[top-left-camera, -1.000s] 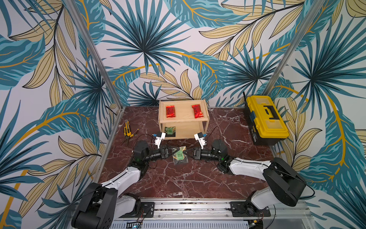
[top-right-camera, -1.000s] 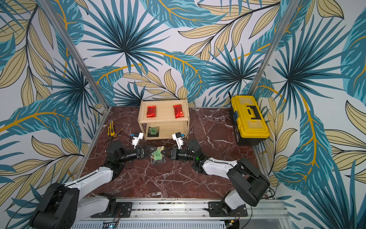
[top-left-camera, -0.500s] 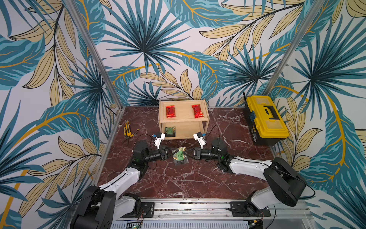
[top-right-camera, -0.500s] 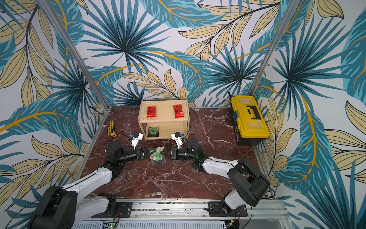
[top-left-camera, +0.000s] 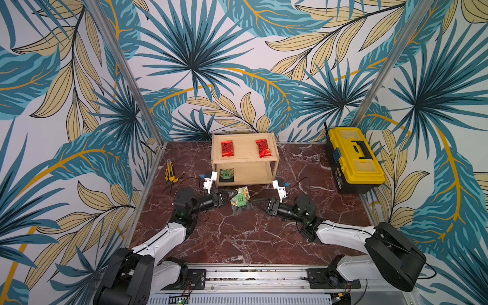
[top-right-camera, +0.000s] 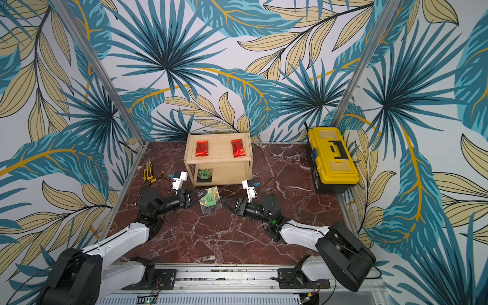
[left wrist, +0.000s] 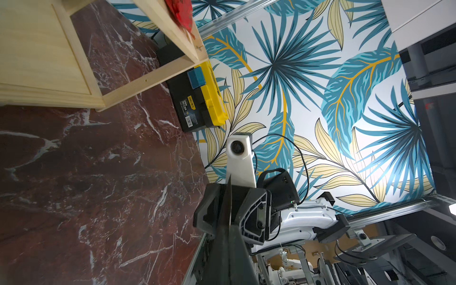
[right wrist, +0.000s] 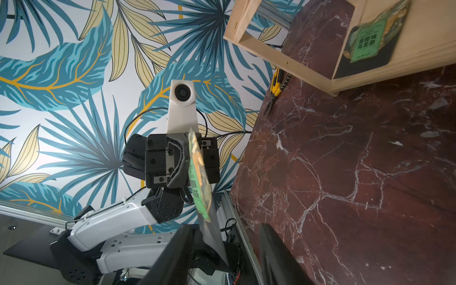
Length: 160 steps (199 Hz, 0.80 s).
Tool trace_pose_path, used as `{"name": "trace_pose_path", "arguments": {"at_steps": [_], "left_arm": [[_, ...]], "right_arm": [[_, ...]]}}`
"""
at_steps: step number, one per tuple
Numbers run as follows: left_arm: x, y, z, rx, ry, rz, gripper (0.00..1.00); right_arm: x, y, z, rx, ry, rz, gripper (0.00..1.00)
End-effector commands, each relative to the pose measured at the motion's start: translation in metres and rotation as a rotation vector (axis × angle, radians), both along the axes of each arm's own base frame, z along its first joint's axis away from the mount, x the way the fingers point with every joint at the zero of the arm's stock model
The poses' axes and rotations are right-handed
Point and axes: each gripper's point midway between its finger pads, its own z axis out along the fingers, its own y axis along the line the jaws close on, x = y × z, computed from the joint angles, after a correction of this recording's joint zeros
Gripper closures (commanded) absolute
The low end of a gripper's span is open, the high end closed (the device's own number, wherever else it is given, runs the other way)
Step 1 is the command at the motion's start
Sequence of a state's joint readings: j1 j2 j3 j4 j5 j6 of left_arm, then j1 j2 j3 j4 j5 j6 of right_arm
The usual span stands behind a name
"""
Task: Place the tea bags on the shelf by color
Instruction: Pick up the tea bag from the center of the board.
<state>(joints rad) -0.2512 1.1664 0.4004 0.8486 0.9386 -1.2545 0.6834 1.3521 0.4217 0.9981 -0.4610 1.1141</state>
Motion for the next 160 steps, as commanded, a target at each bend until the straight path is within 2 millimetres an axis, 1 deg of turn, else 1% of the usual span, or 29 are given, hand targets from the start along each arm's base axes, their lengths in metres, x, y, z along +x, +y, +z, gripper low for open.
{"name": "trace_pose_path", "arguments": {"at_steps": [1,35,70,85,120,138,160], "left_arm": [[0.011,0.001,0.038,-0.075,-0.090,0.011,1.00],[0.016,-0.001,0.043,-0.125,-0.085,-0.004,1.00],[0.018,-0.001,0.041,-0.134,-0.078,-0.006,1.00],[0.018,-0.001,0.040,-0.131,-0.079,-0.006,1.00],[0.018,-0.001,0.039,-0.123,-0.079,0.000,1.00],[0.018,-0.001,0.038,-0.120,-0.080,0.001,1.00],[0.018,-0.001,0.038,-0.119,-0.080,0.003,1.00]], "right_arm": [[0.003,-0.004,0.027,0.087,-0.051,-0.045,0.49],[0.005,-0.001,0.025,0.070,-0.055,-0.043,0.49],[0.010,0.009,0.036,0.086,-0.078,-0.014,0.49],[0.012,0.013,0.039,0.093,-0.083,-0.002,0.52],[0.013,0.020,0.045,0.131,-0.082,0.029,0.61],[0.012,0.019,0.043,0.129,-0.075,0.026,0.67],[0.011,0.015,0.039,0.111,-0.072,0.008,0.78]]}}
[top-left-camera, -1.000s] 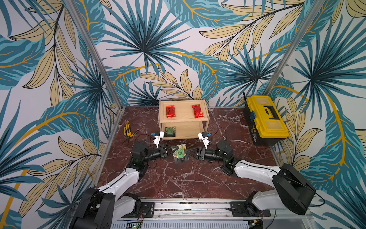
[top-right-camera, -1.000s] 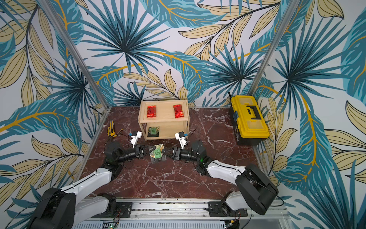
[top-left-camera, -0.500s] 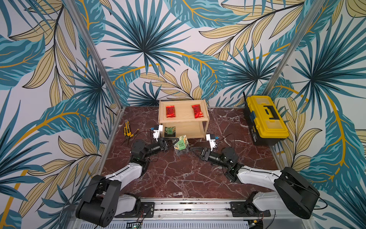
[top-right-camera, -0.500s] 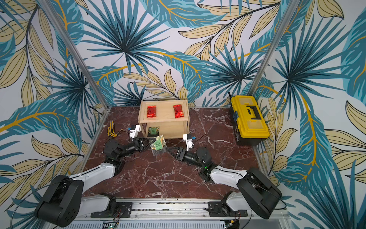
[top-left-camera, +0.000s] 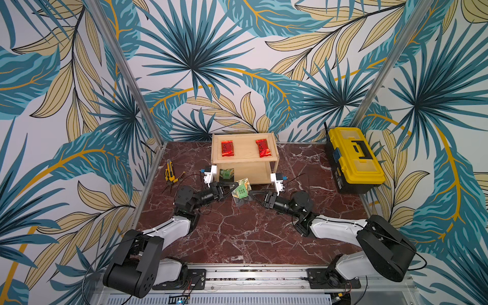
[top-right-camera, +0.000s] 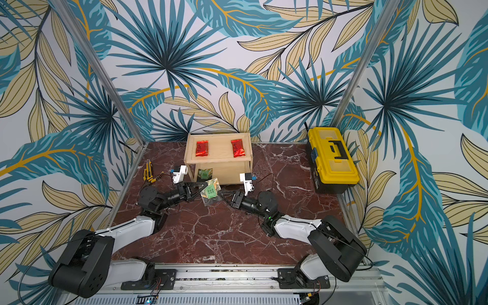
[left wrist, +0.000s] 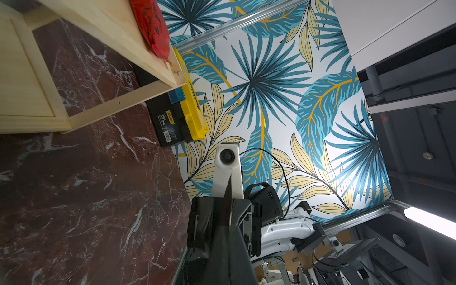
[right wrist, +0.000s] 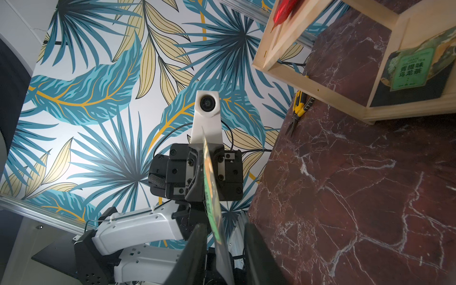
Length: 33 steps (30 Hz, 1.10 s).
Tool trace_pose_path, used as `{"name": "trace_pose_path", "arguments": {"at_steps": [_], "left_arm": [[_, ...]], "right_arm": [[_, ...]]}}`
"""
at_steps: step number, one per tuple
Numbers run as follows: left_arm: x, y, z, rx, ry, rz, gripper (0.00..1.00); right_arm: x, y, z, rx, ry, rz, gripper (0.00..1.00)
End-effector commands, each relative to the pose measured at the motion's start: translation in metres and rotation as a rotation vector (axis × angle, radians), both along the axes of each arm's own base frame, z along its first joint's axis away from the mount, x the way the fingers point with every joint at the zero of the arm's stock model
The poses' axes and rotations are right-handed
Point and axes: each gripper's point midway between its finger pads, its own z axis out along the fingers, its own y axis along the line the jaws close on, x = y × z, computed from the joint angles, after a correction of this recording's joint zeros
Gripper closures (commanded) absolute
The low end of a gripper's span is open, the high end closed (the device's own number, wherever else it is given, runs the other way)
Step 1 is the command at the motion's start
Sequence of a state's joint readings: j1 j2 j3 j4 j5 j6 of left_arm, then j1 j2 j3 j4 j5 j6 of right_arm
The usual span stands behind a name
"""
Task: Place the tea bags on the shelf by color
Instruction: Pick up the tea bag from the center of the board, then place the tea bag on the shelf.
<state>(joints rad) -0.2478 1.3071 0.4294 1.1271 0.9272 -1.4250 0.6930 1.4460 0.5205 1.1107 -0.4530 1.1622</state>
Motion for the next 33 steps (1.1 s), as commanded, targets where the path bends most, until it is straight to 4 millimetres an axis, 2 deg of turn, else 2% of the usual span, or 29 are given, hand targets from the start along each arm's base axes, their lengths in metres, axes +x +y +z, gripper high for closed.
{"name": "trace_pose_path", "arguments": {"at_steps": [1,7,9,11,12,13,14,16,17,21,25,29,30,33], "left_arm": [[0.001,0.001,0.020,-0.012,-0.077,0.009,1.00],[0.001,0.001,0.021,-0.010,-0.080,0.008,1.00],[0.001,0.002,0.022,-0.005,-0.084,0.010,0.99],[0.000,0.001,0.023,0.008,-0.090,0.009,0.82],[0.000,0.001,0.023,0.015,-0.095,0.012,0.69],[0.001,0.002,0.023,0.029,-0.100,0.019,0.47],[0.004,0.004,0.022,0.045,-0.098,0.028,0.30],[0.010,0.009,0.021,0.076,-0.104,0.063,0.06],[0.013,0.013,0.023,0.094,-0.112,0.080,0.00],[0.019,0.027,0.024,0.208,-0.120,0.158,0.00],[0.019,0.041,0.014,0.355,-0.099,0.249,0.00],[0.017,0.045,0.012,0.371,-0.101,0.274,0.00],[0.023,0.049,0.012,0.396,-0.122,0.314,0.00],[0.022,0.047,0.011,0.395,-0.119,0.296,0.00]], "right_arm": [[-0.006,-0.002,0.007,0.016,-0.025,0.003,0.78],[-0.004,-0.005,-0.003,-0.066,-0.011,-0.038,1.00],[-0.002,-0.008,-0.009,-0.109,-0.004,-0.063,1.00],[0.000,-0.014,-0.016,-0.166,-0.001,-0.104,1.00],[0.002,-0.018,-0.019,-0.194,-0.002,-0.124,1.00],[0.003,-0.021,-0.022,-0.226,-0.005,-0.144,1.00],[0.006,-0.025,-0.025,-0.264,-0.013,-0.170,1.00],[0.011,-0.034,-0.033,-0.344,-0.023,-0.220,1.00],[0.014,-0.039,-0.036,-0.385,-0.036,-0.244,1.00],[0.030,-0.053,-0.049,-0.512,-0.068,-0.327,1.00],[0.051,-0.061,-0.059,-0.634,-0.108,-0.399,1.00],[0.075,-0.064,-0.066,-0.695,-0.141,-0.458,1.00],[0.080,-0.063,-0.069,-0.701,-0.145,-0.468,1.00],[0.095,-0.057,-0.078,-0.715,-0.165,-0.482,1.00]]}}
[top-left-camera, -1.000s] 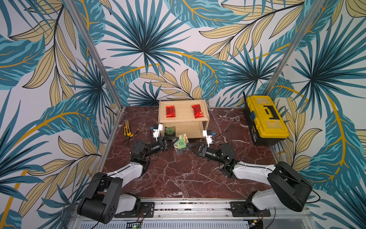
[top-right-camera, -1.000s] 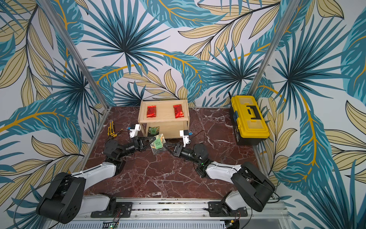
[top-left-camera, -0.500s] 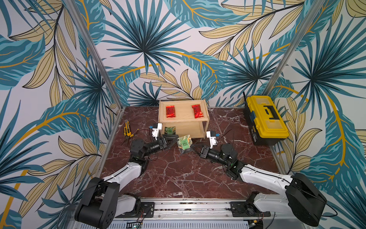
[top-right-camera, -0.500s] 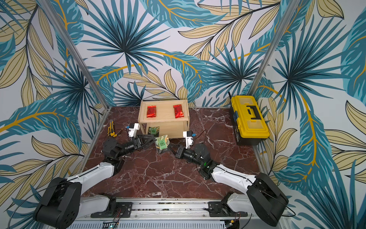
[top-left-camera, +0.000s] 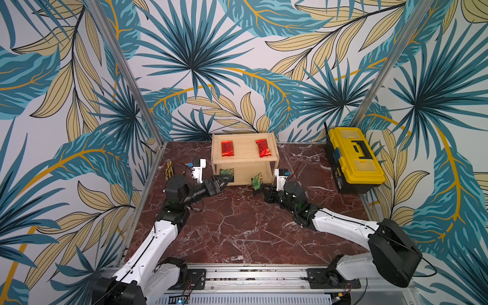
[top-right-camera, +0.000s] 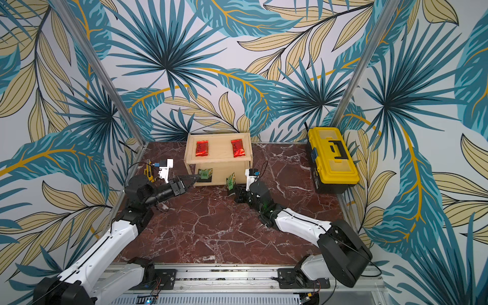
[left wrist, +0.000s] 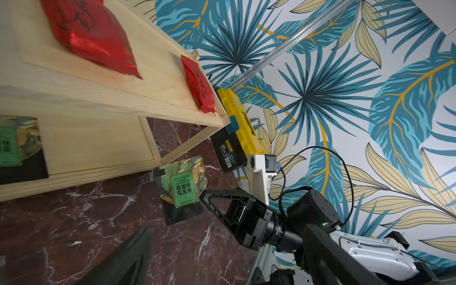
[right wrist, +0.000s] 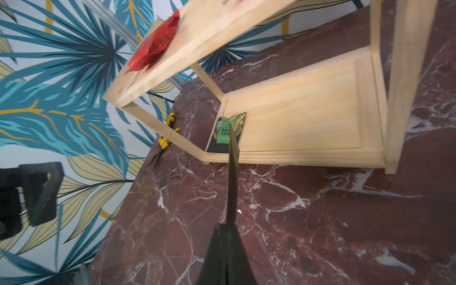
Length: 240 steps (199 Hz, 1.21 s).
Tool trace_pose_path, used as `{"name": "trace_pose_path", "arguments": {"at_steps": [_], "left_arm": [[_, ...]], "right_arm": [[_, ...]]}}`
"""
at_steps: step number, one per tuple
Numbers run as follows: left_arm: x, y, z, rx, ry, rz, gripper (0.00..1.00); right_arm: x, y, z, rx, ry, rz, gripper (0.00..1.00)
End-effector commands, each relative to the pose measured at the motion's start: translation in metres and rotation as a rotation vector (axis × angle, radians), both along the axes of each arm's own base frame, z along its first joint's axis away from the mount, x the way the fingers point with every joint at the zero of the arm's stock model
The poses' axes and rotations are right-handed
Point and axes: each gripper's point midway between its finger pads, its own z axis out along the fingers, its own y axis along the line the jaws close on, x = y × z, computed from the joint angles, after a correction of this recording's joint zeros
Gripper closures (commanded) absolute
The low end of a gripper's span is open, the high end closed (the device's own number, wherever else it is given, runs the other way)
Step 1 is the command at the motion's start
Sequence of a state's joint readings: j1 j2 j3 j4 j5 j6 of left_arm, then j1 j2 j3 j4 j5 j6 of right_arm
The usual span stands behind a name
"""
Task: Place the tea bags on the shelf by color
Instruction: Place the tea bag on the shelf.
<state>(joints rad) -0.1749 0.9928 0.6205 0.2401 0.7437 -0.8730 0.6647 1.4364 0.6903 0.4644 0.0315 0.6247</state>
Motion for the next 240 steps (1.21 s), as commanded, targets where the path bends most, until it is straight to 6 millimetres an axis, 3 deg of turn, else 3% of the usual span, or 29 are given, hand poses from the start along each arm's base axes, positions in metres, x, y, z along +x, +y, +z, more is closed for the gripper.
{"name": "trace_pose_path", "arguments": {"at_steps": [1,52,122,240], "left_arm": [[0.005,0.004,-0.002,0.051,-0.009,0.022,0.00],[0.001,0.005,0.000,0.055,-0.025,0.018,0.00],[-0.003,0.006,-0.002,0.068,-0.030,0.018,0.00],[-0.001,0.005,-0.009,0.065,-0.018,0.015,0.00]], "right_arm": [[0.019,0.000,-0.007,-0.067,-0.064,-0.035,1.00],[0.051,0.009,-0.011,-0.075,-0.146,-0.084,1.00],[0.080,0.015,-0.023,-0.104,-0.197,-0.135,1.00],[0.103,0.020,-0.056,-0.146,-0.131,-0.137,1.00]]}}
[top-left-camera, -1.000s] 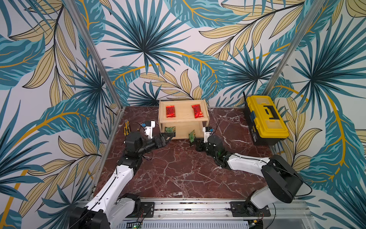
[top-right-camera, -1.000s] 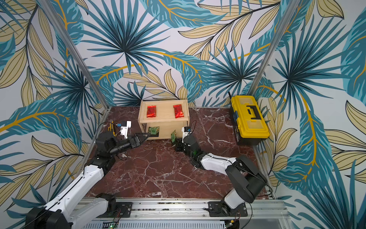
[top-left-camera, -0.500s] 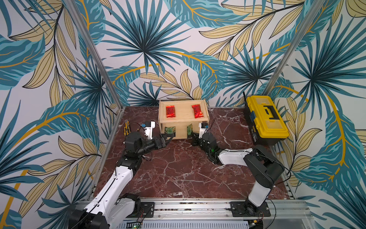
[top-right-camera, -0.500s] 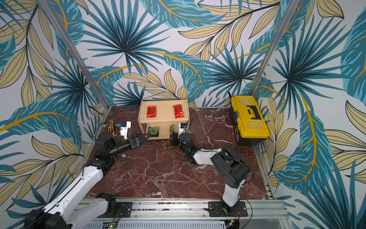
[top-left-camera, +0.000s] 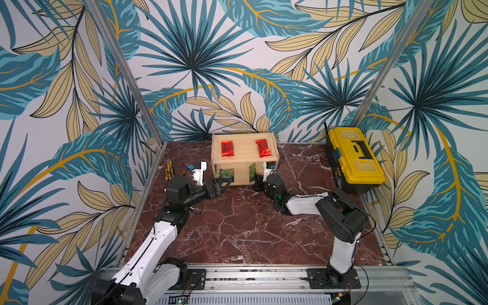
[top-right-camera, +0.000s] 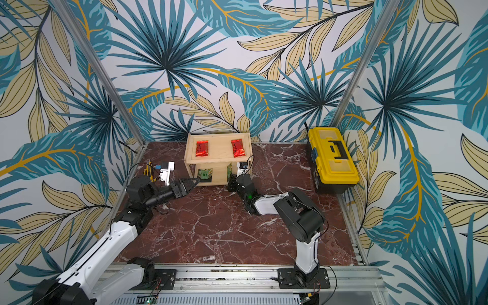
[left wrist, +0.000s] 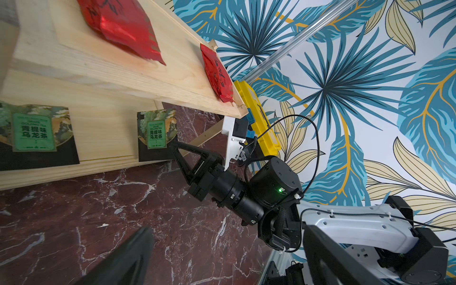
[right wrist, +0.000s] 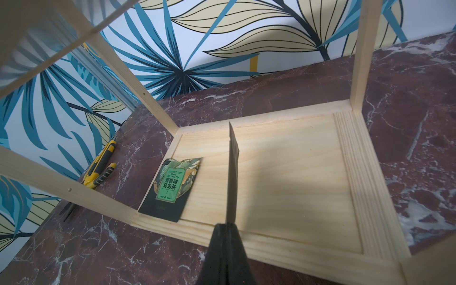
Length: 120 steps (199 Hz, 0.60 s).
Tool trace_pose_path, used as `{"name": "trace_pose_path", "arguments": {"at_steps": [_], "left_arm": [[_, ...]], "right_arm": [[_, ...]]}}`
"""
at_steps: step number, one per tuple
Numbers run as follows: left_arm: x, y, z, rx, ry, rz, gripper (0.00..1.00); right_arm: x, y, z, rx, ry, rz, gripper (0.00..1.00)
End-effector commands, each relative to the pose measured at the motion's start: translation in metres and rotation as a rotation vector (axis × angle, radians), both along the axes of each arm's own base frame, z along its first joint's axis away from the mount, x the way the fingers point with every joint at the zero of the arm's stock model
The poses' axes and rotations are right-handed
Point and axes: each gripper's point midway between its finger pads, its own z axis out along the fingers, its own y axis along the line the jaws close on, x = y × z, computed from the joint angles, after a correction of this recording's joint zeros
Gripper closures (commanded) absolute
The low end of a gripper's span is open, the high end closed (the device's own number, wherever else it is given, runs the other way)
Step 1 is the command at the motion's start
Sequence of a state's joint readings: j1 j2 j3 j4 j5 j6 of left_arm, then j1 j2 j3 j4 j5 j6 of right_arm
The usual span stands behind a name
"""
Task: Place the tea bags on the shelf by color
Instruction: Place the tea bag on the shelf.
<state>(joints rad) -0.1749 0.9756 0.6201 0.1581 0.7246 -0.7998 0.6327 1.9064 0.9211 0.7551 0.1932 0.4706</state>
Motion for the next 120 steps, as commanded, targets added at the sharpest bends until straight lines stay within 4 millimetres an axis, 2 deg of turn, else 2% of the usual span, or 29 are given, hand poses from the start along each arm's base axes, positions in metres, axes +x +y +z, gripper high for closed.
{"name": "trace_pose_path", "arguments": {"at_steps": [1,73,120], "left_arm": [[0.002,0.002,0.002,0.006,-0.024,0.004,0.00],[0.003,0.002,0.001,0.007,-0.023,0.004,0.00],[0.002,0.002,0.001,0.008,-0.023,0.002,0.00]], "right_arm": [[0.007,0.002,-0.008,-0.010,0.017,-0.003,1.00],[0.012,-0.015,-0.025,-0.062,0.054,-0.070,1.00],[0.017,-0.023,-0.029,-0.099,0.061,-0.115,0.88]]}}
